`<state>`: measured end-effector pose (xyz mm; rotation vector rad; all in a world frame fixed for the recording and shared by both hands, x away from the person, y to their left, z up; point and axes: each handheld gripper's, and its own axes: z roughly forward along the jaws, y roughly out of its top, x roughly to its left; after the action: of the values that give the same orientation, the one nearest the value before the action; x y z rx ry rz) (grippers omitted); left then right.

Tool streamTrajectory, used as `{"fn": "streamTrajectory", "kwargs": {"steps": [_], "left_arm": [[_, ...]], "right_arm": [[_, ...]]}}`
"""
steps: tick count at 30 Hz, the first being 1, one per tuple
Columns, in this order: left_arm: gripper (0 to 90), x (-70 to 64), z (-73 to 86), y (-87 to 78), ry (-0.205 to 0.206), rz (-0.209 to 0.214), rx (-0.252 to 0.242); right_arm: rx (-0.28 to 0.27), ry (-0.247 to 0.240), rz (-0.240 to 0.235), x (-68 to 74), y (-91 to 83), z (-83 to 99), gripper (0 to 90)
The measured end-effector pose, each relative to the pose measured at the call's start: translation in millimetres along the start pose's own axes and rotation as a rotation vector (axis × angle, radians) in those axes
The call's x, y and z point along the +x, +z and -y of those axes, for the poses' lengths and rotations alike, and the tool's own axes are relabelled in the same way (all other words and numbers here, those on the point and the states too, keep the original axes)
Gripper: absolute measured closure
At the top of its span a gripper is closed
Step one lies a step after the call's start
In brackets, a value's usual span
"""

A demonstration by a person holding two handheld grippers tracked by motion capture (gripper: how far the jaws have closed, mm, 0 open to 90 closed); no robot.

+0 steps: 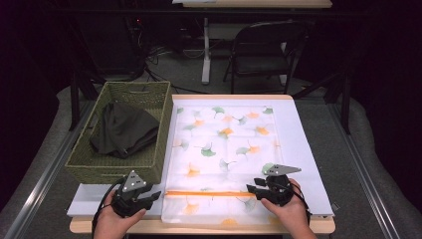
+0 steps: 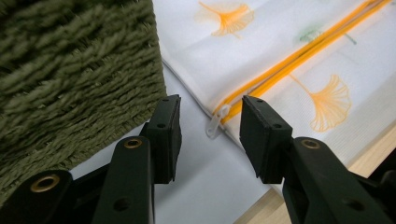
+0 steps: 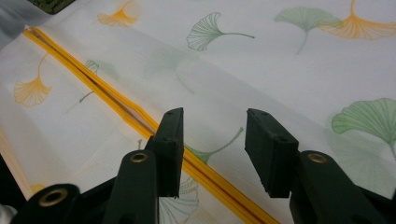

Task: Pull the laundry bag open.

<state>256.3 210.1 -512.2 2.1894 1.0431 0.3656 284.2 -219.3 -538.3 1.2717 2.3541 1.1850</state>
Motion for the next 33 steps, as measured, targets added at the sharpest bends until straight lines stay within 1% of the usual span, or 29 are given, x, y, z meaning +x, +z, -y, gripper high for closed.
{"fn": "streamTrajectory", "kwargs": {"steps": [1, 2, 4, 5, 7, 9, 11, 13, 14, 15, 17, 20, 21, 22, 25, 26, 29, 31, 32, 33], "left_arm": [[58.6, 0.2, -1.0, -0.8, -0.008, 0.008, 0.004], [58.6, -0.5, -1.9, -1.1, -0.022, 0.003, 0.010], [58.1, -1.0, -4.0, -0.9, -0.025, -0.003, 0.036], [57.2, -1.4, -4.9, -0.6, -0.022, -0.009, 0.042], [55.4, -3.0, -7.1, -1.0, -0.034, -0.013, 0.053], [54.1, -3.3, -10.5, -2.5, -0.047, -0.002, 0.065], [53.3, -4.2, -14.9, -4.9, -0.069, 0.002, 0.079], [51.5, -3.9, -20.1, -8.0, -0.075, 0.013, 0.104], [50.7, -3.9, -20.1, -8.0, -0.075, 0.013, 0.104], [50.3, -3.9, -25.2, -11.6, -0.080, 0.022, 0.120], [49.9, -4.3, -30.0, -15.0, -0.078, 0.026, 0.125], [49.0, -4.4, -37.1, -19.3, -0.077, 0.011, 0.137], [48.7, -4.0, -39.5, -20.6, -0.076, 0.008, 0.142], [48.3, -3.2, -41.7, -21.8, -0.074, 0.012, 0.146], [48.1, -0.6, -48.1, -25.0, -0.084, 0.014, 0.158], [48.4, 0.0, -50.2, -25.8, -0.088, 0.016, 0.160], [48.9, 1.3, -54.1, -27.4, -0.091, 0.008, 0.159], [49.0, 4.4, -59.4, -29.1, -0.108, 0.000, 0.161], [48.9, 5.4, -61.0, -29.6, -0.122, 0.003, 0.163], [48.9, 6.7, -62.6, -30.2, -0.127, 0.003, 0.161]], "right_arm": [[0.003, -0.005, -0.001, 0.9, 1.1, -0.3, 56.6], [0.005, -0.007, -0.001, 1.7, 2.3, -0.3, 56.4], [0.013, -0.025, 0.002, 2.5, 4.1, -0.1, 56.0], [0.015, -0.022, 0.005, 3.3, 4.6, 0.4, 55.8], [0.018, -0.024, 0.004, 3.3, 5.4, 1.5, 55.3], [0.013, -0.038, 0.007, 2.5, 5.9, 2.7, 54.8], [0.015, -0.033, 0.011, 2.8, 5.2, 3.7, 54.7], [0.008, -0.034, 0.011, 2.6, 4.4, 4.4, 54.7], [0.008, -0.034, 0.011, 2.6, 4.4, 4.4, 54.7], [0.009, -0.035, 0.018, 2.2, 4.0, 5.1, 54.6], [0.010, -0.026, 0.018, 1.7, 4.4, 6.0, 54.6], [0.013, -0.028, 0.032, -0.8, 5.4, 7.8, 54.5], [0.014, -0.016, 0.030, -0.7, 5.0, 8.2, 54.5], [0.011, -0.019, 0.028, -1.3, 4.8, 8.3, 54.5], [0.008, -0.014, 0.032, -1.6, 4.2, 8.7, 54.5], [0.007, -0.022, 0.032, -2.3, 4.3, 8.7, 54.5], [0.008, -0.017, 0.033, -2.7, 4.8, 9.2, 54.5], [0.012, -0.013, 0.035, -3.2, 5.0, 9.6, 54.5], [0.013, -0.010, 0.035, -3.1, 4.8, 9.6, 54.5], [0.011, -0.013, 0.036, -3.4, 4.8, 9.5, 54.5]]}}
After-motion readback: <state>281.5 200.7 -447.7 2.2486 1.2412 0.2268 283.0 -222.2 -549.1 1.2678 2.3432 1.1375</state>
